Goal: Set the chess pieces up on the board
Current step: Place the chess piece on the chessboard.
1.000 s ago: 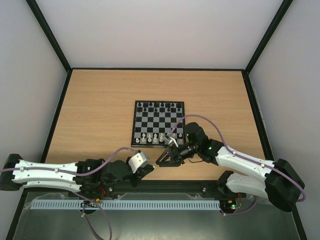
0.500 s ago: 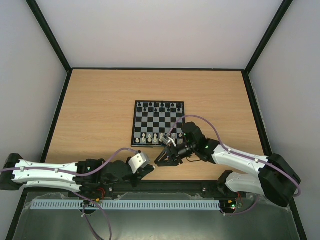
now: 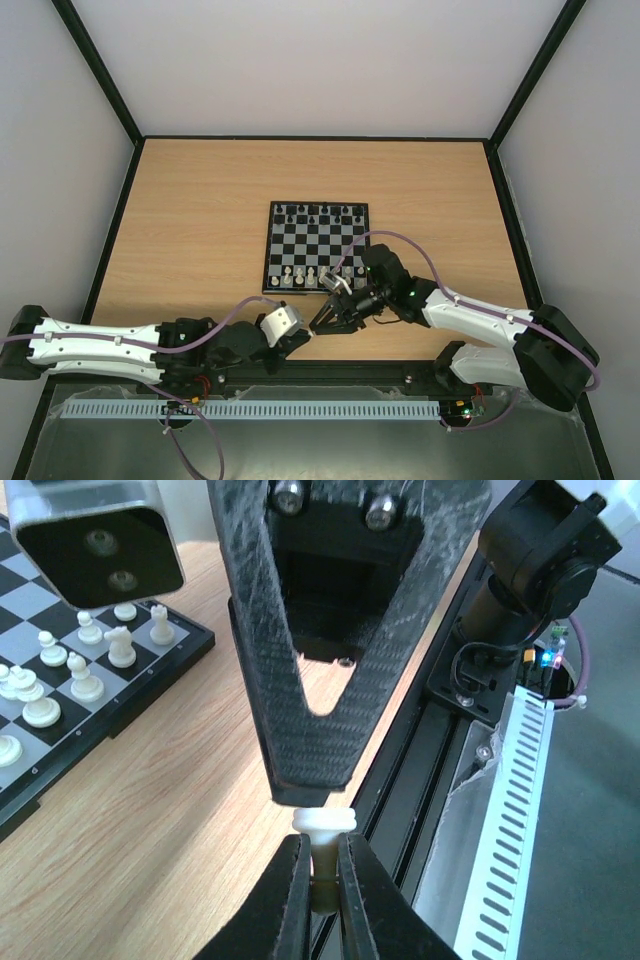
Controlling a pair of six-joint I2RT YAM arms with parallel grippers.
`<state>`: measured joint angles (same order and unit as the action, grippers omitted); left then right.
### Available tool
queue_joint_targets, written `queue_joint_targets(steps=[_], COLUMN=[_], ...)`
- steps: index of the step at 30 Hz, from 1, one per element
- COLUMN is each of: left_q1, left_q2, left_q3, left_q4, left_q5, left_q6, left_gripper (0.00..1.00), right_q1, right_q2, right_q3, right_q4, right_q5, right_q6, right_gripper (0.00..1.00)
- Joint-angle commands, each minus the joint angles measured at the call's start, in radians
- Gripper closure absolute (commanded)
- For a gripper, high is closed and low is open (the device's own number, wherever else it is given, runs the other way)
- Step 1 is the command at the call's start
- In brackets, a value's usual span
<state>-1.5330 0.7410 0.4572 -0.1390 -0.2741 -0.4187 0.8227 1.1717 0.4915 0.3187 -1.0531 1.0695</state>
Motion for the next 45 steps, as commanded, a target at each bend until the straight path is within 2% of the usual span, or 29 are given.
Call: queue_joint_targets(steps=[1,27,32,37,43,45], left_q1=[-0.007,-0.006,-0.006,-0.006,-0.006,-0.006], left_q2=[0.009,0.062,0.067,0.064,0.042,0.025], left_q3=[0.036,0.053,0.053,0.054,0.054,0.050], left_q4=[0.028,0.060,0.057,0.051,0.034,0.030], left_q5=[-0.023,-0.046,-0.048,-0.058,-0.079,-0.085], left_q6=[0.020,0.043,0.040,0.034,0.022,0.017], left_gripper=[0.95,0.95,0.95,0.89,0.72,0.69], right_q1=[-0.003,0.013,0.014,0.015,0.015,0.015], right_q2=[0.012,0.002,0.003,0.006,-0.004,-0.012], right_q3=[0.020,0.020,0.022,0.023,0.027,0.028], right_q4=[-0.020,-0.039,-0.039,-0.039,-0.032,-0.021], right_q5=[-0.038,-0.037,-0.035,-0.033,-0.012,-0.006], right_q6=[-0.028,-0.048,-0.051,-0.052,-0.042,-0.033], right_gripper=[0.64,0.71,0.80,0.82,0.85,0.86])
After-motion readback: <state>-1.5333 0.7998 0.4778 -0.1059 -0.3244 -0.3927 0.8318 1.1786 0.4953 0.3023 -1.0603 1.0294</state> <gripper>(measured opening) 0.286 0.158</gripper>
